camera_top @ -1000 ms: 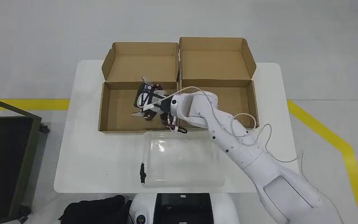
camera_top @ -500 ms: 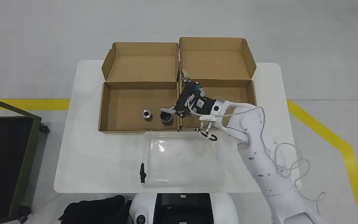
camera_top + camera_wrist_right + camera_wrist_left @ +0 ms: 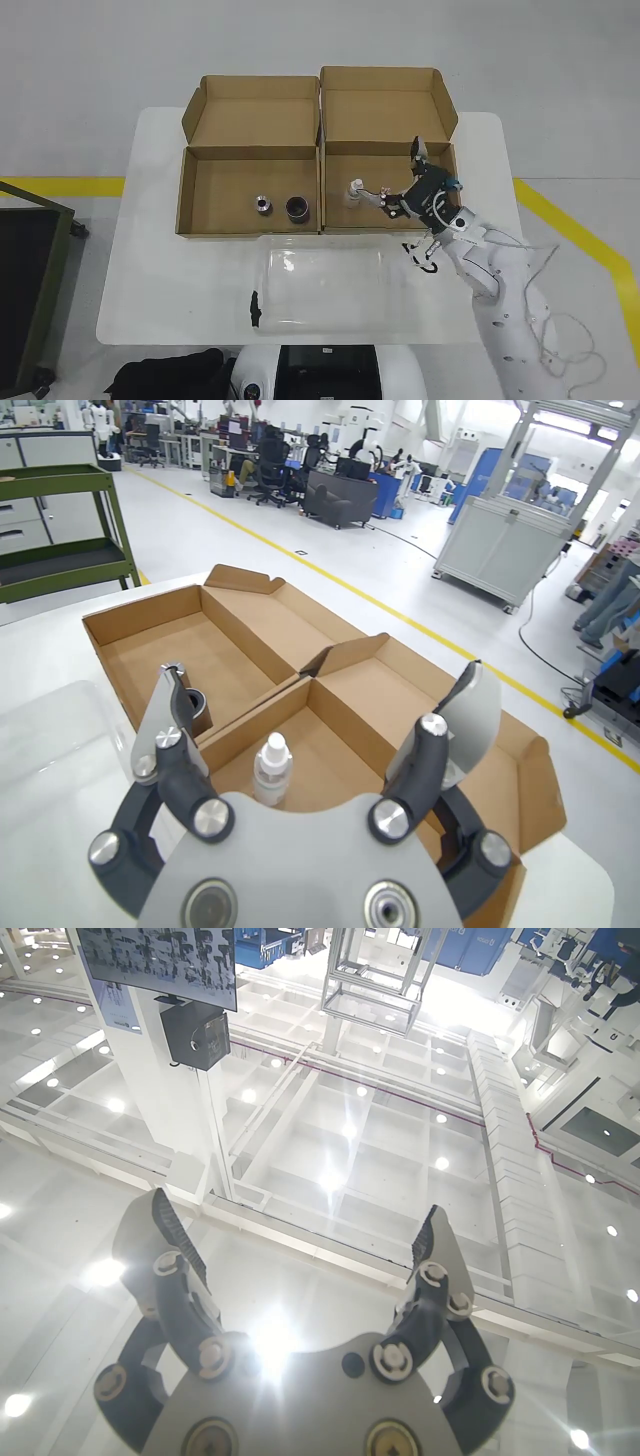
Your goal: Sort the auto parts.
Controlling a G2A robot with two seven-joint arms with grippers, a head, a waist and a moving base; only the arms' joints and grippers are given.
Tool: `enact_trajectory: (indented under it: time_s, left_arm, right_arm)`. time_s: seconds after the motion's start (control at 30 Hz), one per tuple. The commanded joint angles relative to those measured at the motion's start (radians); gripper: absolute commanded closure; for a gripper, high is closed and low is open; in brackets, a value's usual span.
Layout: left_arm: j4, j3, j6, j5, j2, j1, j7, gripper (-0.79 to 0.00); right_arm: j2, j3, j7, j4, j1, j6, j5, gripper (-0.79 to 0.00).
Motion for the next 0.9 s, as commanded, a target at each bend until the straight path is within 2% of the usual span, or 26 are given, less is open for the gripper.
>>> enact_trajectory:
  time_s: [0.0, 0.27, 0.53, 0.87]
  left_arm:
    - [0.000, 0.000, 0.000, 0.000, 0.000, 0.000, 0.000, -0.785]
    - [0.000, 0.000, 0.000, 0.000, 0.000, 0.000, 0.000, -0.785]
    - [0.000, 0.000, 0.000, 0.000, 0.000, 0.000, 0.000, -0.785]
    - [0.000, 0.000, 0.000, 0.000, 0.000, 0.000, 0.000, -0.785]
  right_arm:
    - [0.004, 0.030, -0.035, -0.015, -0.045, 0.027, -0.018, -0.785]
    - [0.018, 0.141, -0.151, -0.069, -0.222, 0.109, -0.023, -0.785]
    - [0.029, 0.251, -0.204, -0.128, -0.379, 0.155, -0.015, -0.785]
    - [0.031, 0.307, -0.251, -0.153, -0.494, 0.223, 0.004, -0.785]
